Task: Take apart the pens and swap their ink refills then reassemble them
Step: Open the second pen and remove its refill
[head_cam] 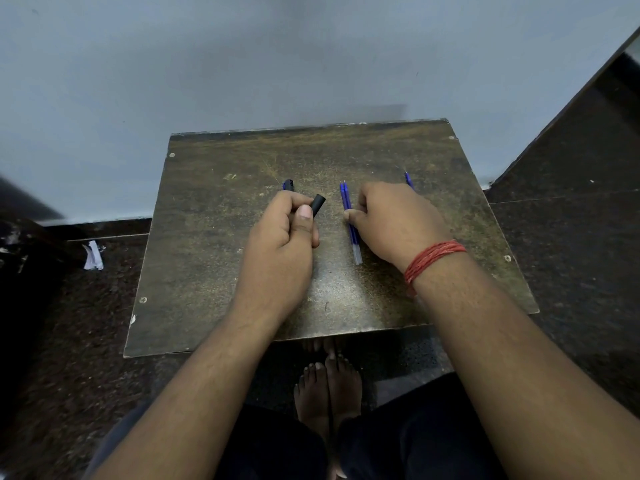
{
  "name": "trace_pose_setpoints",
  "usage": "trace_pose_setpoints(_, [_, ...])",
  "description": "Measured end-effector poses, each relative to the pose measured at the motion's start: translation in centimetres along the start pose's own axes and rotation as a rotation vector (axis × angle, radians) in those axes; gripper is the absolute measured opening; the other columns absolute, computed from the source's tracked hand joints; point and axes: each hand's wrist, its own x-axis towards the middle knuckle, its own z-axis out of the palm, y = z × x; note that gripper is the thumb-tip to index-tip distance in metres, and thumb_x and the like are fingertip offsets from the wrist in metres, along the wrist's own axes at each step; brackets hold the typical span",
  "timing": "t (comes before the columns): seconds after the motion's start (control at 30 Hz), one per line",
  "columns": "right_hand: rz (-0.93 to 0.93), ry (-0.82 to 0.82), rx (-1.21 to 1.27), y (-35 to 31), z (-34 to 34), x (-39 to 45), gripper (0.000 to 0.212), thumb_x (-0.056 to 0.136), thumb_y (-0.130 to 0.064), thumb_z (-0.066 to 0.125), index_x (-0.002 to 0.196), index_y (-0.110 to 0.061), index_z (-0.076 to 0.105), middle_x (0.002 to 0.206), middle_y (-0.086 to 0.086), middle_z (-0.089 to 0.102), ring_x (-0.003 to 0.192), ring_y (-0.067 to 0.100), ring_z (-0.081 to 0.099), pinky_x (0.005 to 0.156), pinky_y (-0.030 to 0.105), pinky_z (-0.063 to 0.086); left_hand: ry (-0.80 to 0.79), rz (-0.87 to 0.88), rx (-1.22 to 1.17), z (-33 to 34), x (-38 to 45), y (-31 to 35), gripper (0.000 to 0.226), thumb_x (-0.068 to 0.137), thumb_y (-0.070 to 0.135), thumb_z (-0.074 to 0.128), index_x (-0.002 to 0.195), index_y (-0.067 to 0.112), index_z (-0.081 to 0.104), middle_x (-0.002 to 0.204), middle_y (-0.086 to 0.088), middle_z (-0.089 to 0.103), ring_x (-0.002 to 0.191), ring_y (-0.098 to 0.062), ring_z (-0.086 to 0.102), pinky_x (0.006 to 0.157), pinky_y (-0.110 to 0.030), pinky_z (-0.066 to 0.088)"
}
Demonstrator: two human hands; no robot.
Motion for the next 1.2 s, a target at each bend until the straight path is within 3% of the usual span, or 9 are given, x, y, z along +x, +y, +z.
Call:
trace_pose_setpoints(0.23, [-0.004, 0.013, -0.015, -0.1, -0.2, -0.1, 0.013, 0.092, -0.029, 0.057, 0.094, -0.017, 0.062, 0.096, 0.011, 0.068, 0.089, 0.033, 0.066, 0.071, 0.036, 0.05, 0.002, 0.006, -0.006, 0.1, 0.1, -0.1, 0.023, 0.106, 0.019, 0.042, 0.09, 0.027, 0.056, 0.067, 0.017, 0.058, 0.051, 0.001, 0.045, 0.05, -0.01, 0.035])
trace_pose_setpoints(0.37, [-0.004, 0.019, -0.01, -0.3, -0.2, -0.2, 0.005, 0.089, -0.018, 0.054, 0.087, -0.017, 0.058, 0.09, 0.01, 0.065, 0.085, 0.033, 0.064, 0.067, 0.034, 0.044, 0.003, 0.008, -0.003, 0.1, 0.0, -0.1, 0.023, 0.107, 0.018, 0.043, 0.09, 0.027, 0.055, 0.067, 0.017, 0.057, 0.052, 0.002, 0.046, 0.051, -0.01, 0.036])
trace_pose_setpoints(0.5, [0.009, 0.018, -0.046, -0.7, 0.0, -0.2, 0.025, 0.086, -0.014, 0.052, 0.067, -0.019, 0.036, 0.067, 0.001, 0.04, 0.07, 0.03, 0.05, 0.06, 0.032, 0.038, 0.001, 0.004, -0.008, 0.1, 0.0, 0.0, 0.024, 0.107, 0.019, 0.042, 0.089, 0.03, 0.055, 0.068, 0.016, 0.058, 0.049, 0.002, 0.046, 0.048, -0.011, 0.035])
trace_pose_setpoints(0.6, [0.006, -0.009, -0.05, -1.2, 0.0, -0.2, 0.025, 0.087, -0.015, 0.053, 0.069, -0.017, 0.036, 0.074, 0.005, 0.043, 0.071, 0.029, 0.048, 0.055, 0.029, 0.033, -0.006, 0.005, -0.006, 0.1, 0.0, 0.0, 0.026, 0.106, 0.019, 0.043, 0.088, 0.035, 0.054, 0.068, 0.017, 0.058, 0.051, 0.002, 0.046, 0.05, -0.012, 0.036])
trace_pose_setpoints(0.77, [0.016, -0.015, -0.051, -1.6, 0.0, -0.3, 0.026, 0.084, -0.012, 0.053, 0.065, -0.015, 0.036, 0.084, 0.012, 0.055, 0.074, 0.032, 0.051, 0.063, 0.033, 0.039, 0.0, 0.006, 0.003, 0.2, 0.0, -0.1, 0.026, 0.106, 0.018, 0.043, 0.088, 0.034, 0.054, 0.068, 0.017, 0.057, 0.054, 0.002, 0.047, 0.053, -0.011, 0.037])
trace_pose_setpoints(0.9, [0.002, -0.03, -0.059, -1.9, -0.1, -0.1, 0.027, 0.085, -0.017, 0.057, 0.065, -0.012, 0.039, 0.069, 0.006, 0.043, 0.072, 0.03, 0.048, 0.062, 0.03, 0.037, -0.006, -0.014, 0.006, 0.2, 0.0, -0.2, 0.026, 0.106, 0.018, 0.043, 0.089, 0.034, 0.054, 0.066, 0.014, 0.057, 0.052, 0.001, 0.045, 0.051, -0.012, 0.035])
trace_pose_setpoints(1.03, [-0.007, 0.047, 0.141, -1.7, -0.8, 0.1, 0.031, 0.08, -0.028, 0.06, 0.059, -0.012, 0.042, 0.06, 0.005, 0.045, 0.063, 0.028, 0.05, 0.05, 0.028, 0.029, 0.007, -0.03, -0.035, 0.2, 0.1, -0.3, 0.022, 0.106, 0.019, 0.042, 0.091, 0.027, 0.056, 0.069, 0.01, 0.058, 0.051, 0.001, 0.044, 0.053, -0.015, 0.034])
trace_pose_setpoints(1.13, [-0.005, 0.114, 0.403, -1.7, -1.1, -0.1, 0.025, 0.076, -0.031, 0.061, 0.063, -0.01, 0.056, 0.053, -0.003, 0.055, 0.048, 0.005, 0.049, 0.044, 0.023, 0.034, 0.041, -0.085, -0.098, 0.2, 0.2, -0.4, 0.022, 0.106, 0.021, 0.042, 0.093, 0.03, 0.057, 0.078, 0.007, 0.067, 0.05, 0.002, 0.044, 0.055, -0.024, 0.036])
trace_pose_setpoints(1.2, [0.022, 0.099, 0.606, -1.8, -1.1, -0.3, 0.023, 0.075, -0.029, 0.063, 0.067, -0.007, 0.061, 0.051, -0.004, 0.055, 0.044, 0.006, 0.044, 0.047, 0.023, 0.036, 0.058, -0.114, -0.129, 0.2, 0.4, -0.6, 0.021, 0.106, 0.023, 0.041, 0.096, 0.032, 0.057, 0.086, 0.006, 0.073, 0.051, 0.003, 0.046, 0.057, -0.03, 0.035])
